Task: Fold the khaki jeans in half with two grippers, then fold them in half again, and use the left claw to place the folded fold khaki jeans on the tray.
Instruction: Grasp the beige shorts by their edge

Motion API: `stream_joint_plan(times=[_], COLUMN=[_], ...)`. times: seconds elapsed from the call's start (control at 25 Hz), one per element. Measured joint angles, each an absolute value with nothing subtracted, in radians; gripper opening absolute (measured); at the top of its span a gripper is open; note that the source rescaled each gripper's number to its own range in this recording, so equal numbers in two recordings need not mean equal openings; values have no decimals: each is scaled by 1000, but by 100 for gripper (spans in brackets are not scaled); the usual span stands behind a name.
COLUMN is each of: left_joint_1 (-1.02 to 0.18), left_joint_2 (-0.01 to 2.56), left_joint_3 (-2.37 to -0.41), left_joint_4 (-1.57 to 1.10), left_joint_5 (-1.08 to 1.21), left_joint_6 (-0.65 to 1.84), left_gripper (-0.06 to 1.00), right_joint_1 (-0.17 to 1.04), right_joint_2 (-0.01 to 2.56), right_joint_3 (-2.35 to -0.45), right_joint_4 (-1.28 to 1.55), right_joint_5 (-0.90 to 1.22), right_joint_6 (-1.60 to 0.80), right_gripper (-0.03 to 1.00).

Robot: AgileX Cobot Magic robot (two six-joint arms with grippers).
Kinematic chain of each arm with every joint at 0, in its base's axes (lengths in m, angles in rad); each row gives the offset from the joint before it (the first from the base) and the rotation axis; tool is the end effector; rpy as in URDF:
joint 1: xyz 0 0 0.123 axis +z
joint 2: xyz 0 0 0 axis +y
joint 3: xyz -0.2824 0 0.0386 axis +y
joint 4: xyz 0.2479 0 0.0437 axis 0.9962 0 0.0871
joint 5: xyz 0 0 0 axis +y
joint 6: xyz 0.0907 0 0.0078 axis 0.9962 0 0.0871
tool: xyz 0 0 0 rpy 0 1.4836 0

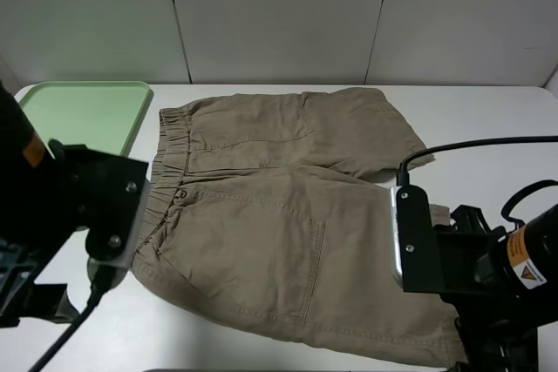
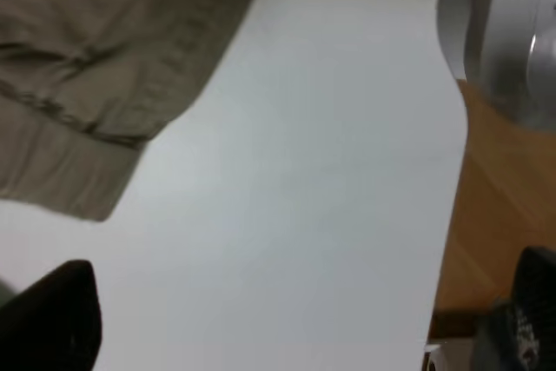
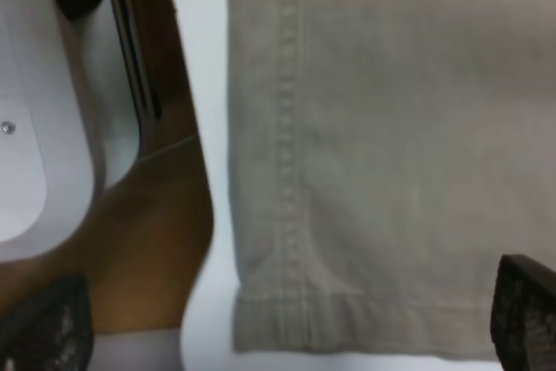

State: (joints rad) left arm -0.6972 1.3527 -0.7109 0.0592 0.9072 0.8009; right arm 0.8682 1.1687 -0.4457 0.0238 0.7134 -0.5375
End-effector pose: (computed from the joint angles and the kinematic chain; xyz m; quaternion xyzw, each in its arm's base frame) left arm 0.1646 -0.1323 0.2033 0.6920 0.7194 0.0271 0.0531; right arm 0.1021 0.1228 0.1779 -0.6362 0.7635 0.0268 0.1076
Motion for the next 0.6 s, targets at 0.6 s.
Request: stream_joint_plan(times=[0.6], left_joint_1=[-697], left_joint_2=[1652], left_joint_3=[-657], left_joint_4=[85], left_joint_5=[483], left_joint_6=[942], left_gripper=[91], right_joint_1=[868], right_joint_2=[1169], right_joint_3=[-325], right_joint_4=[57], right_joint_5=[598], right_joint_6=[-599], right_gripper=[100])
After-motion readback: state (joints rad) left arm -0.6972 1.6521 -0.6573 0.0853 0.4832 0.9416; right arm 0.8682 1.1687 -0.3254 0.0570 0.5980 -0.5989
